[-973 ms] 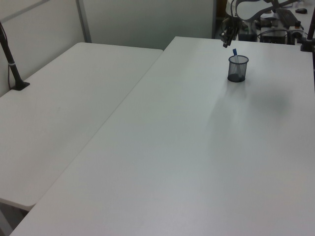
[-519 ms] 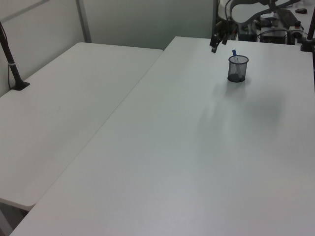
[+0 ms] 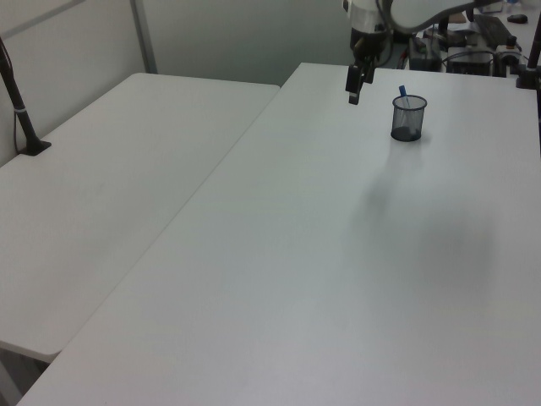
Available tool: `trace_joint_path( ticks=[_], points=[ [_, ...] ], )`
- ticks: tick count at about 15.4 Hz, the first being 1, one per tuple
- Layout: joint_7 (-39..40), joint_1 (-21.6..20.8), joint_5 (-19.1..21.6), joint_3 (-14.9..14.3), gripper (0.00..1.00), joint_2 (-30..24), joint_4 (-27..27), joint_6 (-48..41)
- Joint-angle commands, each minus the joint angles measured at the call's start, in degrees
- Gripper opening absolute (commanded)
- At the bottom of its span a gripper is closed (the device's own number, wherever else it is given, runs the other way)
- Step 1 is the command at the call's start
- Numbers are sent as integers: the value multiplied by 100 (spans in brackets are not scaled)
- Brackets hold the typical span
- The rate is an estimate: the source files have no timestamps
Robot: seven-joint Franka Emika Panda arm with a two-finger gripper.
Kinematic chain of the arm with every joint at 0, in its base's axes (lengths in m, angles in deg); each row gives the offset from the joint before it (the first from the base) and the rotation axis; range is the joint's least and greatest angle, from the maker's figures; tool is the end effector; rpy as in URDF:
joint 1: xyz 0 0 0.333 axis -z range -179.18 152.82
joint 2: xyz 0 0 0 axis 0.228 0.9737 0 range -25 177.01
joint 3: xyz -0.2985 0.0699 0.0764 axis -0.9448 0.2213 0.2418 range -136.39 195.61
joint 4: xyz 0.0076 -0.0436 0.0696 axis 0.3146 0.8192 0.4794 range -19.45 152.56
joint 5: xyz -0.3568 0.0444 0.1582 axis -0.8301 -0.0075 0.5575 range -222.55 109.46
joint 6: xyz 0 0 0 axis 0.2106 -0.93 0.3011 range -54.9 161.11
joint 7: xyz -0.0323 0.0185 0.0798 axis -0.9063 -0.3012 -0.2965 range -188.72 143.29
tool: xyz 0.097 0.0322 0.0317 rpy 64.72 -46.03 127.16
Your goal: Insert the marker
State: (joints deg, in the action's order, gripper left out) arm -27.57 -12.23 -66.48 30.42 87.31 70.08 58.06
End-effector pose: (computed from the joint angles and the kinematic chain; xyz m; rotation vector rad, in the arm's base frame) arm 0.6360 -0.0137 0.5138 2.9782 -0.0485 0.1952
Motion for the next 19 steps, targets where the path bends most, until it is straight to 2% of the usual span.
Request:
trace_joint_path(
  ticks=[1, 3, 6, 10, 15, 19],
  points=[
    [19, -639, 159, -151, 100, -575, 139, -945],
    [19, -807, 185, -178, 100, -742, 139, -1306],
    [-33, -825, 387, -204, 100, -866, 148, -1544],
    [-770, -764, 423, -213, 100, -858, 140, -1589],
    [-246, -658, 449, -204, 100, -831, 16, -1624],
    [-253, -675, 449, -195, 100, -814, 25, -1642]
  ],
)
